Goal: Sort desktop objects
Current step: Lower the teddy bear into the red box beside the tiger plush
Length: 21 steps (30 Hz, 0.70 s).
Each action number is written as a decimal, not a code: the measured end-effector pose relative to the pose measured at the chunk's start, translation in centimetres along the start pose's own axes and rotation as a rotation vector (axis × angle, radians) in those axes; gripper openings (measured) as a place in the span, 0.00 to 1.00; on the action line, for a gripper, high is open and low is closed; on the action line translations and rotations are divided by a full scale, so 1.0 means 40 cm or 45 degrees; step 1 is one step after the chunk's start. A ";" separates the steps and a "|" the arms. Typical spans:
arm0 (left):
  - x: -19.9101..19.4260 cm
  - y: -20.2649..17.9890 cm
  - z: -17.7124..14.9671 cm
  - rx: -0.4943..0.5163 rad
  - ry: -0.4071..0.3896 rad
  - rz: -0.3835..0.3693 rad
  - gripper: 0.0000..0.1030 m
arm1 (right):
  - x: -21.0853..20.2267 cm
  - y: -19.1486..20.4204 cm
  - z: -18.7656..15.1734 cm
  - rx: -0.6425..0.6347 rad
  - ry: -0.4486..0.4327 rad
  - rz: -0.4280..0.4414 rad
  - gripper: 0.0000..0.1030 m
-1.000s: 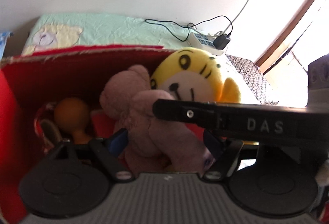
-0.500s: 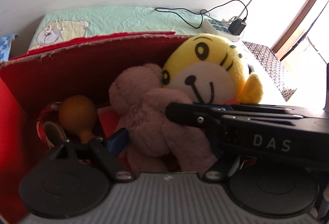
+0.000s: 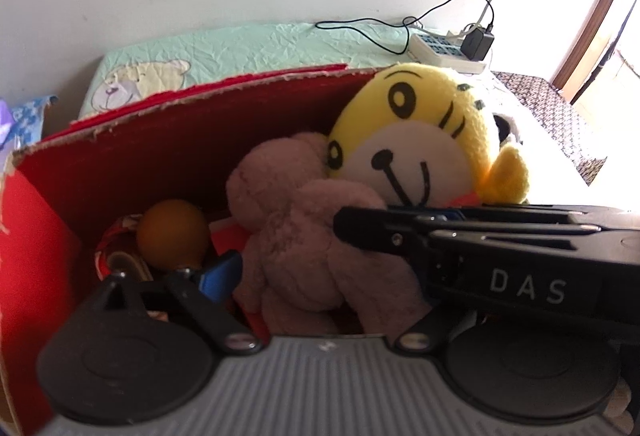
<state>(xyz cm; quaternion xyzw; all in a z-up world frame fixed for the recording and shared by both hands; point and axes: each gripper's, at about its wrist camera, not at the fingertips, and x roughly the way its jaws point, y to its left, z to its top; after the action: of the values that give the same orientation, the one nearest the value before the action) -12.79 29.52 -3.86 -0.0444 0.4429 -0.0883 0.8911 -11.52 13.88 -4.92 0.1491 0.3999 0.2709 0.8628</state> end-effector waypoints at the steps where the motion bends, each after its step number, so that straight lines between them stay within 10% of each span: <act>1: 0.000 -0.002 -0.001 0.009 -0.002 0.008 0.89 | 0.000 0.000 -0.001 0.000 -0.001 -0.002 0.18; 21: 0.008 -0.011 0.007 0.026 0.029 0.058 0.94 | -0.017 0.001 0.008 0.004 0.003 0.015 0.22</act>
<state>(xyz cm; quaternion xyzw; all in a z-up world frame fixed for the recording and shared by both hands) -12.42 29.03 -3.87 -0.0244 0.4529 -0.0731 0.8882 -11.66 13.48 -4.28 0.1523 0.4003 0.2754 0.8607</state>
